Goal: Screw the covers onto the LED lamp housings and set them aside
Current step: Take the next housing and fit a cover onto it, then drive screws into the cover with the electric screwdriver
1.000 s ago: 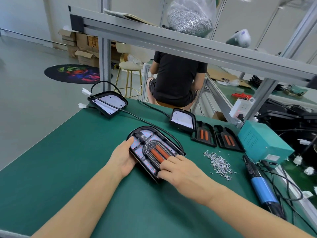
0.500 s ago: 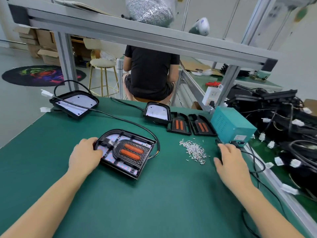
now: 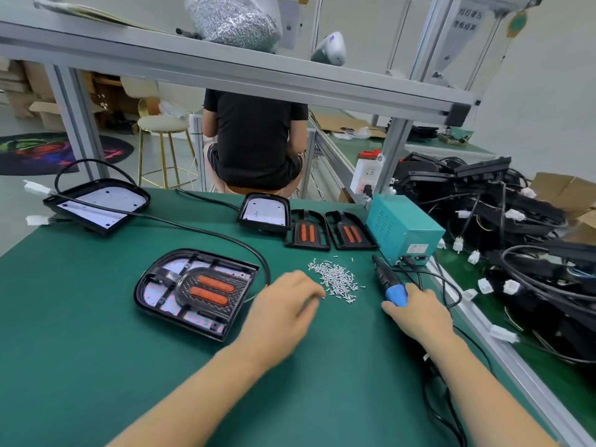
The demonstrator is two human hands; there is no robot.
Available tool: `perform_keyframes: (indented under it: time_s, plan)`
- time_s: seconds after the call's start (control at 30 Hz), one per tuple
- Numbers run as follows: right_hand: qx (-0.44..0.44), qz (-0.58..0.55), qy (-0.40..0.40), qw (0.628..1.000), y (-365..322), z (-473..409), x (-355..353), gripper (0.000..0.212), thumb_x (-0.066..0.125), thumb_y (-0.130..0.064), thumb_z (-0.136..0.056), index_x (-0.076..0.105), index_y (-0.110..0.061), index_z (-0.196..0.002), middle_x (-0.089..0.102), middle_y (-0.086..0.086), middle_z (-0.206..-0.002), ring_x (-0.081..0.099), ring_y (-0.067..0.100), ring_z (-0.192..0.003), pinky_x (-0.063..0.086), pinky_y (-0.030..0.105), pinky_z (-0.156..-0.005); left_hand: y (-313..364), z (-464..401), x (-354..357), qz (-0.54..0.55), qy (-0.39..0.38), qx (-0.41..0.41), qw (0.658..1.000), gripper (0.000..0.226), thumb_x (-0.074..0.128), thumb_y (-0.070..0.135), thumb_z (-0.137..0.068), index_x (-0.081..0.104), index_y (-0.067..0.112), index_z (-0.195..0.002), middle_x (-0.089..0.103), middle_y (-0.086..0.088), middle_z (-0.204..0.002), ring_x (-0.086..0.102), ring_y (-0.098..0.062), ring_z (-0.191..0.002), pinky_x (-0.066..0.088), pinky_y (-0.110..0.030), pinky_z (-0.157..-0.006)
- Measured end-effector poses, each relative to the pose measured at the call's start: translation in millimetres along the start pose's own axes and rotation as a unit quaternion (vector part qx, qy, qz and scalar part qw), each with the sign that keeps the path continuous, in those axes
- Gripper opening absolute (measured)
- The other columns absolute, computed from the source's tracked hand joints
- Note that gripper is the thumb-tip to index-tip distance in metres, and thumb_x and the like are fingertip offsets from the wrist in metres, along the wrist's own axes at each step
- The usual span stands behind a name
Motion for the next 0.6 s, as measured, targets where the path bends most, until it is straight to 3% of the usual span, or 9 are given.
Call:
perform_keyframes:
  time_s: [0.1, 0.23, 0.37, 0.6]
  plan:
    - [0.006, -0.022, 0.004, 1.0, 3.5, 0.6, 2.6, 0.061, 0.053, -0.052, -0.09, 0.035, -0.026, -0.143, 0.047, 0.01, -0.119, 0.052, 0.027, -0.087, 0.039, 0.031, -0.069, -17.4, -11.3, 41.9, 0.007, -0.083, -0.09, 0.992, 0.02, 0.054, 0.015, -0.092, 0.065, 0.016, -0.108, 0.061, 0.002, -0.104, 0.053, -0.016, -0.104, 0.04, -0.032, -0.092]
    - [0.001, -0.004, 0.022, 1.0, 5.0, -1.7, 7.8, 0.054, 0.05, -0.055, -0.092, 0.04, -0.018, -0.13, 0.059, 0.008, -0.112, 0.058, 0.028, -0.093, 0.041, 0.031, -0.069, -40.7, -25.7, 65.2, -0.046, -0.102, -0.176, 0.978, 0.028, 0.053, 0.02, -0.093, 0.061, 0.021, -0.119, 0.058, 0.001, -0.112, 0.049, -0.019, -0.108, 0.04, -0.032, -0.093]
    - [-0.002, -0.001, 0.035, 0.999, 4.2, -3.6, 9.6, 0.05, 0.049, -0.055, -0.092, 0.042, -0.015, -0.121, 0.06, 0.007, -0.109, 0.058, 0.028, -0.092, 0.04, 0.031, -0.067, -46.2, -35.5, 72.4, -0.095, -0.11, -0.195, 0.97, 0.027, 0.054, 0.022, -0.092, 0.063, 0.023, -0.118, 0.056, -0.002, -0.112, 0.048, -0.022, -0.108, 0.042, -0.035, -0.09]
    - [-0.002, -0.002, 0.05, 0.999, 4.9, -4.0, 11.5, 0.048, 0.049, -0.054, -0.093, 0.043, -0.013, -0.118, 0.059, 0.007, -0.109, 0.05, 0.026, -0.085, 0.037, 0.032, -0.066, -40.9, -42.2, 71.1, -0.138, -0.118, -0.182, 0.966, 0.021, 0.051, 0.02, -0.094, 0.071, 0.024, -0.094, 0.056, 0.002, -0.105, 0.052, -0.02, -0.102, 0.046, -0.033, -0.079]
Point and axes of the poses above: each hand's wrist, its own z-axis away from the middle knuckle, its own x-axis out of the palm, y = z × x, the point moved 4 cm from there along -z, towards the middle knuckle
